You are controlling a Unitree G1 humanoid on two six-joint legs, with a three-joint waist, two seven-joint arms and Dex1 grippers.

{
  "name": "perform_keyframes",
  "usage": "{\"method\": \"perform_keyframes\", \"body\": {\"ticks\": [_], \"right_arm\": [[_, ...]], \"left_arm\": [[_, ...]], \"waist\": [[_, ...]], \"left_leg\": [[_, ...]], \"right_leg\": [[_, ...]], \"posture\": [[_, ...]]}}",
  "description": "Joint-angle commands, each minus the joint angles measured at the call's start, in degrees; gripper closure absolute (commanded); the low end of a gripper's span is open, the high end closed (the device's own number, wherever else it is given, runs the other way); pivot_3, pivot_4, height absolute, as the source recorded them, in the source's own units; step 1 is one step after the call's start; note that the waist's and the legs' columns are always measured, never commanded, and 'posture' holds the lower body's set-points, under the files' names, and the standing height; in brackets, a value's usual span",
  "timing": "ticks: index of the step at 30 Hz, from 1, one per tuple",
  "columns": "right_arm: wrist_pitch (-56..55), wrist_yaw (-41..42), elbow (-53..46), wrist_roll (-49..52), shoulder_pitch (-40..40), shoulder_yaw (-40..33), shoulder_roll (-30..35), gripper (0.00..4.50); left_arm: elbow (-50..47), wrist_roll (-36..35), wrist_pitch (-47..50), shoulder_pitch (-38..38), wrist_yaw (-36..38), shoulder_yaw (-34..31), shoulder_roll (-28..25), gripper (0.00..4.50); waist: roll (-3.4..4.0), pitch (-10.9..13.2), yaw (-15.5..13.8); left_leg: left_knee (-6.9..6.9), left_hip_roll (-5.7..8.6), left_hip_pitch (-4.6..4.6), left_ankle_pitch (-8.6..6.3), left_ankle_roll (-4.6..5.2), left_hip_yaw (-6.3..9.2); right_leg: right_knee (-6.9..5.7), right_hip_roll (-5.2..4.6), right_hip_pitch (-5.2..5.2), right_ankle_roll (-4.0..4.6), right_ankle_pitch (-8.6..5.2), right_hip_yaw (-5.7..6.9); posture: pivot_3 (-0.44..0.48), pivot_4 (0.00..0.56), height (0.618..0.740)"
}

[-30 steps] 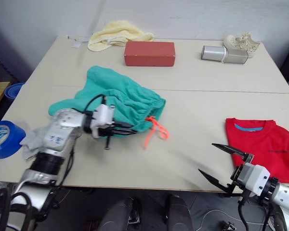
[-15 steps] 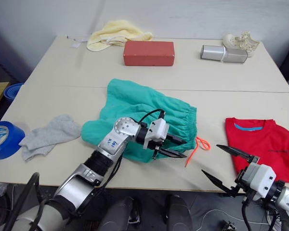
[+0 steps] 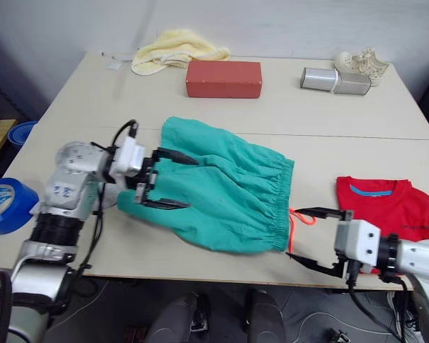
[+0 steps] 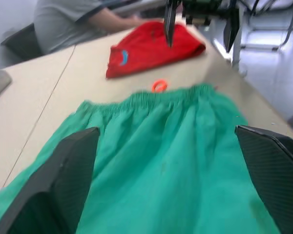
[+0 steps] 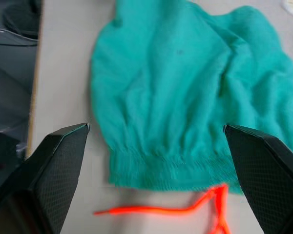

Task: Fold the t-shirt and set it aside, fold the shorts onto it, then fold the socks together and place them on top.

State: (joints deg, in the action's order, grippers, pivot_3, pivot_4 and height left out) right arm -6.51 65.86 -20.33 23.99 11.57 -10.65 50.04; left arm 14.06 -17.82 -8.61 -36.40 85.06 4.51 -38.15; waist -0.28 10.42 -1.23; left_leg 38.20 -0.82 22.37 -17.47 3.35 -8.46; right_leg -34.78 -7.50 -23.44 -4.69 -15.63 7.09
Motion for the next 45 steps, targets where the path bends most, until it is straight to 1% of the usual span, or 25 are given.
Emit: {"method": "perform_keyframes", "body": {"ticks": [1, 5, 7, 10, 12, 13, 15, 17, 18, 21, 24, 25, 28, 30, 31, 32, 34, 35, 37, 38, 39, 41, 43, 44, 45], "right_arm": [[0.9, -2.0, -0.9, -4.6, -1.6, 5.1, -1.5, 0.00], [0.1, -4.2, 2.0, -11.6, -3.9, 9.1, -1.7, 0.00], [-0.5, -5.7, 4.3, -14.6, -5.6, 10.4, -2.0, 0.00], [-2.0, -6.9, 7.3, -17.7, -7.9, 12.5, -2.8, 0.00], [-3.2, -7.9, 9.0, -18.6, -9.3, 13.2, -3.6, 0.38], [-4.0, -8.0, 9.6, -18.8, -9.8, 13.4, -3.9, 0.57], [-4.9, -7.6, 10.2, -18.6, -10.3, 13.6, -4.0, 1.19], [-5.0, -7.2, 9.9, -16.9, -10.5, 13.2, -4.1, 1.82], [-4.8, -7.2, 9.7, -16.0, -10.6, 12.6, -4.0, 2.10], [-2.9, -4.8, 8.6, -10.6, -10.0, 10.2, -2.8, 3.23], [-0.5, 0.3, 7.0, -1.8, -8.5, 6.5, -1.2, 4.15], [0.5, 1.5, 6.6, 0.2, -8.1, 5.6, -0.9, 4.49], [1.1, 3.5, 8.1, 1.9, -7.5, 3.2, 0.3, 4.50], [4.0, 2.0, 9.1, 5.3, -7.7, -0.1, -0.8, 4.50], [6.2, 1.0, 9.2, 7.4, -8.0, -1.4, -1.5, 4.50], [8.4, 0.3, 9.2, 9.2, -8.3, -2.4, -1.8, 4.50], [12.6, 0.3, 9.4, 10.8, -8.1, -3.2, -0.9, 4.50], [13.3, 1.1, 10.0, 10.1, -7.5, -3.1, -0.2, 4.50], [13.3, 2.0, 10.9, 8.4, -6.9, -2.8, 0.5, 4.50], [12.4, 2.4, 11.5, 6.9, -6.5, -2.2, 0.5, 4.50], [11.8, 2.4, 12.0, 5.5, -6.3, -1.6, 0.3, 4.50], [10.3, 2.1, 12.9, 3.7, -5.9, -0.8, -0.8, 4.50], [9.0, 1.7, 13.4, 2.5, -5.7, -0.5, -1.9, 4.50], [7.8, 2.0, 13.6, 1.8, -5.4, -0.2, -2.3, 4.50], [6.5, 2.3, 13.7, 1.1, -4.9, -0.1, -2.6, 4.50]], "left_arm": [[4.3, 3.5, -9.8, 3.9, 1.2, -1.9, -4.4, 0.03], [5.7, 7.1, -14.7, 9.2, -3.2, -2.5, -7.4, 0.03], [6.7, 10.0, -17.4, 10.5, -7.7, -2.6, -7.1, 0.03], [6.9, 12.0, -19.0, 11.6, -11.6, -1.8, -5.9, 0.03], [7.4, 14.4, -19.9, 11.5, -14.5, -0.6, -4.7, 0.00], [7.9, 15.7, -20.3, 11.0, -16.0, -0.1, -4.0, 0.20], [8.3, 17.0, -19.8, 10.2, -17.4, 0.9, -3.1, 0.59], [7.4, 15.6, -17.7, 9.6, -16.7, 1.4, -2.5, 1.17], [6.4, 14.2, -16.0, 9.4, -15.6, 1.6, -2.5, 1.39], [2.0, 8.4, -8.7, 9.6, -10.3, 1.6, -3.5, 2.43], [-6.6, -1.6, 0.8, 11.9, -0.1, 1.6, -7.0, 3.26], [-8.5, -3.6, 4.0, 12.2, 0.3, 1.1, -7.5, 3.59], [-12.2, -7.5, 12.2, 12.4, 0.7, 0.0, -9.3, 4.48], [-17.0, -15.5, 25.5, 12.6, -2.2, -2.5, -10.4, 4.49], [-18.6, -18.2, 30.8, 12.7, -3.6, -3.4, -10.9, 4.49], [-19.8, -19.9, 34.9, 12.9, -4.6, -3.9, -11.5, 4.49], [-19.7, -19.4, 38.3, 13.2, -7.2, -4.2, -11.6, 4.49], [-18.5, -17.5, 38.5, 13.5, -8.9, -3.8, -11.7, 4.49], [-16.9, -13.6, 36.0, 14.0, -10.2, -2.9, -11.7, 4.49], [-14.8, -9.6, 30.6, 14.6, -10.3, -2.0, -11.9, 4.49], [-13.2, -7.2, 25.7, 15.3, -9.4, -1.7, -11.8, 4.49], [-11.2, -5.9, 21.7, 16.3, -9.5, -2.9, -11.1, 4.49], [-10.4, -6.2, 20.0, 17.2, -9.6, -4.2, -10.7, 4.49], [-10.3, -6.1, 18.0, 18.0, -9.4, -4.9, -10.7, 4.12], [-11.1, -6.9, 17.0, 19.2, -8.4, -5.8, -10.9, 3.94]], "waist": [[0.00, 0.0, 0.1], [0.00, 0.0, -0.1], [-0.01, 0.0, -0.2], [-0.01, 0.0, -0.1], [-0.03, 0.0, 0.0], [-0.03, 0.0, 0.0], [-0.03, 0.0, 0.1], [-0.03, 0.0, -0.1], [-0.03, 0.0, -0.1], [-0.04, 0.0, 0.0], [-0.04, 0.0, 0.1], [-0.03, 0.0, 0.2], [-0.03, 0.0, 0.2], [-0.05, 0.0, 0.2], [-0.06, 0.0, 0.2], [-0.06, 0.0, 0.2], [-0.04, 0.0, 0.2], [-0.03, 0.0, 0.2], [-0.04, 0.0, 0.1], [-0.04, 0.0, 0.1], [-0.04, 0.0, 0.0], [-0.03, 0.0, 0.1], [-0.04, 0.0, 0.1], [-0.04, 0.0, 0.0], [-0.04, 0.0, 0.0]], "left_leg": [[-0.01, -0.01, 0.00, -0.02, -0.04, 0.00], [-0.02, -0.01, 0.06, -0.16, -0.27, 0.00], [-0.02, 0.01, 0.07, -0.18, -0.29, 0.00], [-0.01, 0.03, 0.09, -0.20, -0.30, 0.01], [-0.04, 0.03, 0.08, -0.21, -0.32, 0.00], [-0.05, 0.02, 0.06, -0.20, -0.33, 0.00], [-0.04, 0.02, 0.03, -0.16, -0.30, -0.04], [0.00, 0.02, 0.02, -0.14, -0.30, -0.05], [0.01, 0.02, 0.01, -0.14, -0.30, -0.05], [0.01, 0.02, 0.02, -0.09, -0.22, -0.05], [0.00, 0.02, 0.05, 0.01, -0.02, -0.05], [-0.01, -0.01, 0.07, 0.00, -0.04, -0.04], [0.01, -0.02, 0.02, -0.01, -0.04, -0.03], [0.02, -0.02, 0.02, 0.01, 0.00, -0.02], [0.02, -0.02, 0.02, 0.02, 0.01, -0.01], [0.02, -0.02, 0.02, 0.02, 0.01, -0.01], [0.01, -0.02, 0.01, 0.02, 0.00, 0.02], [0.00, -0.02, 0.00, 0.02, 0.00, 0.01], [-0.01, -0.01, -0.01, 0.03, -0.02, 0.01], [-0.01, -0.01, -0.01, 0.03, -0.02, 0.01], [-0.02, -0.01, -0.01, 0.02, -0.04, -0.01], [-0.03, -0.01, 0.01, -0.11, -0.27, -0.04], [-0.04, -0.01, 0.02, -0.15, -0.34, -0.04], [-0.05, -0.01, 0.03, -0.16, -0.36, -0.04], [-0.05, -0.01, 0.03, -0.17, -0.39, -0.03]], "right_leg": [[0.00, 0.00, -0.04, 0.02, -0.01, -0.01], [-0.01, -0.07, -0.11, 0.03, -0.01, -0.03], [-0.01, -0.11, -0.12, 0.03, -0.01, -0.02], [-0.01, -0.15, -0.12, 0.00, 0.00, -0.02], [-0.01, -0.14, -0.12, 0.00, 0.01, -0.02], [-0.04, -0.12, -0.12, 0.00, 0.00, -0.02], [-0.10, -0.10, -0.10, 0.00, 0.01, -0.02], [-0.17, -0.09, -0.08, -0.01, 0.01, -0.02], [-0.19, -0.09, -0.07, -0.01, 0.01, -0.02], [-0.21, -0.09, -0.09, -0.01, 0.01, -0.02], [-0.18, -0.05, -0.10, -0.01, 0.01, -0.02], [-0.16, -0.04, -0.10, -0.01, 0.01, -0.01], [-0.13, -0.03, -0.03, 0.01, -0.01, -0.01], [-0.17, -0.03, -0.02, 0.01, -0.01, -0.01], [-0.17, -0.03, -0.03, 0.01, -0.01, -0.01], [-0.19, -0.03, -0.03, 0.00, -0.01, -0.02], [-0.19, -0.04, -0.02, 0.00, -0.01, -0.03], [-0.18, -0.04, -0.02, 0.00, -0.01, -0.03], [-0.18, -0.03, -0.02, 0.01, -0.02, -0.03], [-0.18, -0.02, -0.03, 0.02, -0.02, -0.02], [-0.16, -0.03, -0.03, 0.02, -0.02, -0.03], [-0.15, -0.03, -0.09, 0.03, -0.02, -0.03], [-0.15, -0.04, -0.12, 0.04, -0.03, -0.04], [-0.15, -0.05, -0.14, 0.04, -0.03, -0.05], [-0.15, -0.07, -0.14, 0.05, -0.03, -0.05]], "posture": [[0.000, 0.150, 0.740], [0.000, 0.150, 0.740], [0.000, 0.150, 0.740], [0.000, 0.150, 0.740], [0.000, 0.150, 0.740], [0.000, 0.150, 0.740], [0.000, 0.150, 0.740], [0.000, 0.150, 0.740], [0.000, 0.150, 0.740], [0.000, 0.150, 0.740], [0.000, 0.150, 0.740], [0.000, 0.150, 0.740], [0.000, 0.150, 0.740], [0.000, 0.150, 0.740], [0.000, 0.150, 0.740], [0.000, 0.150, 0.740], [0.000, 0.150, 0.740], [0.000, 0.150, 0.740], [0.000, 0.150, 0.740], [0.000, 0.150, 0.740], [0.000, 0.150, 0.740], [0.000, 0.150, 0.740], [0.000, 0.150, 0.740], [0.000, 0.150, 0.740], [0.000, 0.150, 0.740]]}}
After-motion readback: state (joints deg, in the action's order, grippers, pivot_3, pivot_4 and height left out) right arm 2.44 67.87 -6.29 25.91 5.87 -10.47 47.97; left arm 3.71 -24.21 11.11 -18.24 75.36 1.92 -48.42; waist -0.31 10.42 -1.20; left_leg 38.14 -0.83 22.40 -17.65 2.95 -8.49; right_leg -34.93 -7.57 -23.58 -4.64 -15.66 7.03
